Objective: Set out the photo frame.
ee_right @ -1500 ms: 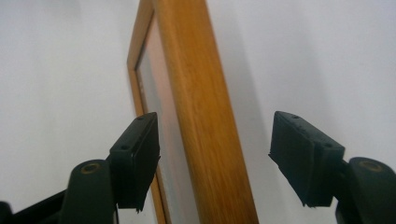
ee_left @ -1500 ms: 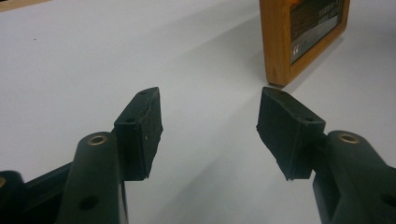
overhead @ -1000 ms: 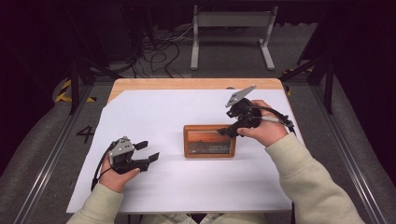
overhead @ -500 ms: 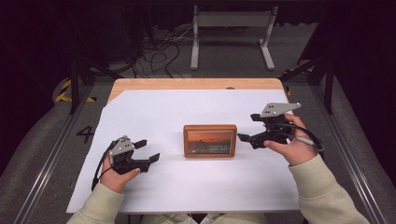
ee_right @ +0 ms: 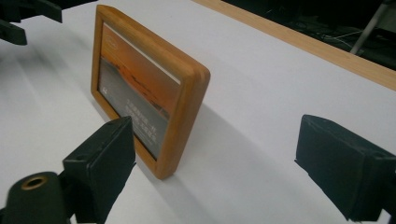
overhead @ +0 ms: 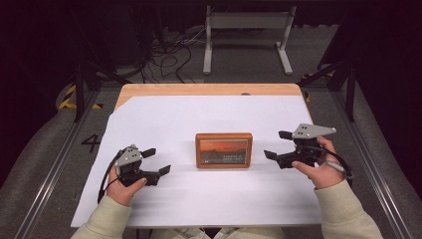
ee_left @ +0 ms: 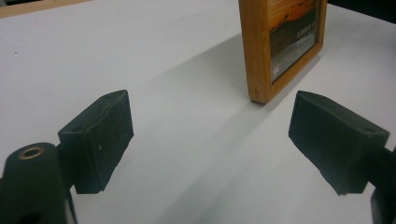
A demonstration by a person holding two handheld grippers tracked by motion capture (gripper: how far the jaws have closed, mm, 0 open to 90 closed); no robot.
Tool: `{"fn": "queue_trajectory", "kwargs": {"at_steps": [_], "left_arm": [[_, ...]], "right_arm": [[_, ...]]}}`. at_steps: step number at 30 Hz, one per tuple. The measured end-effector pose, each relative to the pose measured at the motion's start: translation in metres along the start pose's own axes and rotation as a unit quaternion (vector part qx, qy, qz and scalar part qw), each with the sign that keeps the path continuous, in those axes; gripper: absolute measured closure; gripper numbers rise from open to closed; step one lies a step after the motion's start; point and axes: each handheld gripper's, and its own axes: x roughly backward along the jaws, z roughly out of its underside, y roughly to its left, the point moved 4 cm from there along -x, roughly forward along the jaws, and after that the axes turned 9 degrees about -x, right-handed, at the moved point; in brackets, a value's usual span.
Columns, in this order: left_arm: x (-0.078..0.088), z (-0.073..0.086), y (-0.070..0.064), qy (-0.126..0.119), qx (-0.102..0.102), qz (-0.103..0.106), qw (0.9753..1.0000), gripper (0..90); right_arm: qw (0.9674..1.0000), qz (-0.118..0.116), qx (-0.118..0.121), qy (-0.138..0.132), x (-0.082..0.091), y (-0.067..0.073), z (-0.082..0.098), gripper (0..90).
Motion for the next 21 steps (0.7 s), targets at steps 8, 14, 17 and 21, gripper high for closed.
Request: {"fn": "queue_trajectory", "kwargs": {"at_steps": [8,14,17,21], "left_arm": [[0.0,0.0,-0.002,0.0,-0.001,-0.001,1.0,14.4],[0.0,0.0,-0.001,-0.001,-0.005,-0.003,1.0,14.4],[-0.001,0.001,-0.001,0.008,-0.004,-0.008,0.9999,14.8],[-0.002,0.002,0.0,0.01,-0.002,-0.008,0.9999,14.9]], "right_arm": [[0.9994,-0.014,0.007,-0.031,-0.005,0.0,0.022,11.4],[0.9985,0.001,0.005,-0.055,-0.007,-0.004,0.034,11.7],[0.9977,0.009,0.006,-0.067,-0.009,-0.007,0.042,11.9],[0.9979,0.023,0.01,-0.06,-0.015,-0.015,0.057,12.7]]}}
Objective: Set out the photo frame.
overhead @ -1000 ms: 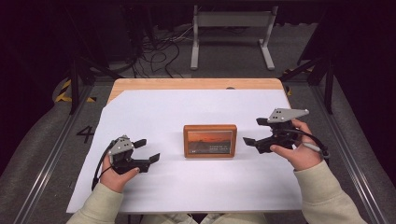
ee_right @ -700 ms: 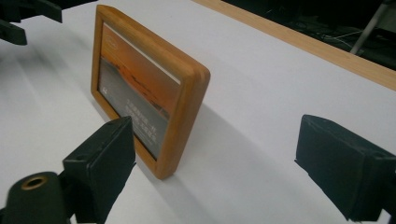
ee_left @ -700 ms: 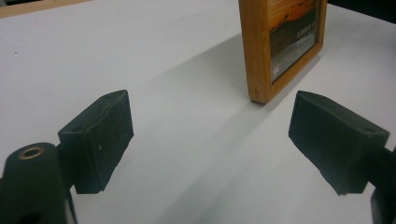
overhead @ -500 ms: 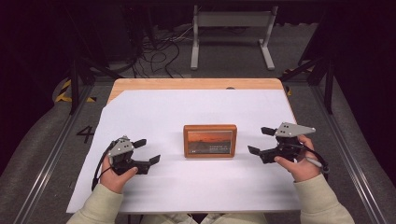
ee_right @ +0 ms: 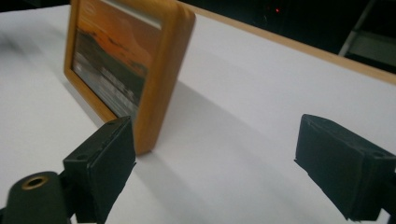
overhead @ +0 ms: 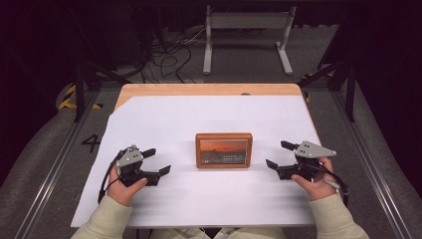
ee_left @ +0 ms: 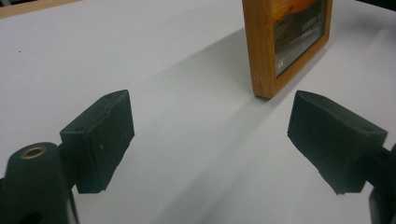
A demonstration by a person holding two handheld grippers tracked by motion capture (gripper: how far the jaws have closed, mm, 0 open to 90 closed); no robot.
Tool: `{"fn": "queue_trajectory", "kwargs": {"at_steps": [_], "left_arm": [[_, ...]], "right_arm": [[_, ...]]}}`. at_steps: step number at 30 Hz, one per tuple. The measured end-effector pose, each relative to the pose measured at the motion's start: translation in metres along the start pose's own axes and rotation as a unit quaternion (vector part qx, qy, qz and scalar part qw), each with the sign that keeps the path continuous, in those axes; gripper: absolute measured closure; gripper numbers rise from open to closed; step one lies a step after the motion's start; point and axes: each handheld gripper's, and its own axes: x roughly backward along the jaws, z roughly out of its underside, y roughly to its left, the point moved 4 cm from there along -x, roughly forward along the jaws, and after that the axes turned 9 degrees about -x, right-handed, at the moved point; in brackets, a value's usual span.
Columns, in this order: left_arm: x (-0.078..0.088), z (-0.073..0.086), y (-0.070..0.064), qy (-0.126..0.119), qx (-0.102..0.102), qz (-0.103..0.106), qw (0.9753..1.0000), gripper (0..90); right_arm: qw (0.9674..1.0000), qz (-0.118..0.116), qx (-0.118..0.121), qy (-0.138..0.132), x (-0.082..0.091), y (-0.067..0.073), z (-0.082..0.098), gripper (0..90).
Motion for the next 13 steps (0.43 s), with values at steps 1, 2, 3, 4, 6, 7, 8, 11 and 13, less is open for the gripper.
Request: {"fn": "queue_trajectory", "kwargs": {"at_steps": [1,2,3,4,6,7,8,11,13], "left_arm": [[-0.0003,-0.0001,0.0006,-0.003,-0.002,0.001,1.0,14.9],[-0.0005,-0.0002,0.0007,-0.005,-0.002,0.001,1.0,14.8],[-0.0006,-0.0001,0.0009,-0.006,-0.002,0.001,1.0,14.9],[-0.0006,0.0001,0.0011,-0.004,-0.002,0.002,1.0,14.8],[-0.0011,0.0002,0.0009,-0.005,0.002,0.003,1.0,14.8],[-0.0013,0.0001,0.001,-0.005,0.003,0.003,1.0,14.8],[-0.0013,0.0002,0.0007,-0.005,0.005,0.004,1.0,14.9],[-0.0014,0.0004,0.0007,-0.004,0.006,0.004,1.0,14.8],[-0.0015,0.0005,0.0009,-0.005,0.006,0.004,1.0,14.7]], "right_arm": [[1.0,0.004,-0.004,0.003,-0.0013,-0.0023,0.0037,12.6],[0.9999,0.008,-0.006,0.005,-0.0024,-0.004,0.0065,12.4],[0.9999,0.007,-0.011,0.008,-0.0038,-0.0052,0.0085,12.4],[0.9998,0.008,-0.015,0.01,-0.0052,-0.006,0.0102,12.3],[0.9996,0.014,-0.021,0.013,-0.0068,-0.0065,0.0126,12.3],[0.9995,0.012,-0.025,0.013,-0.0072,-0.0061,0.013,12.2],[0.9995,0.011,-0.025,0.013,-0.0073,-0.0056,0.0129,12.2],[0.9995,0.011,-0.027,0.011,-0.0067,-0.0052,0.0116,12.1],[0.9995,0.011,-0.029,0.008,-0.0066,-0.0054,0.0111,12.1]]}}
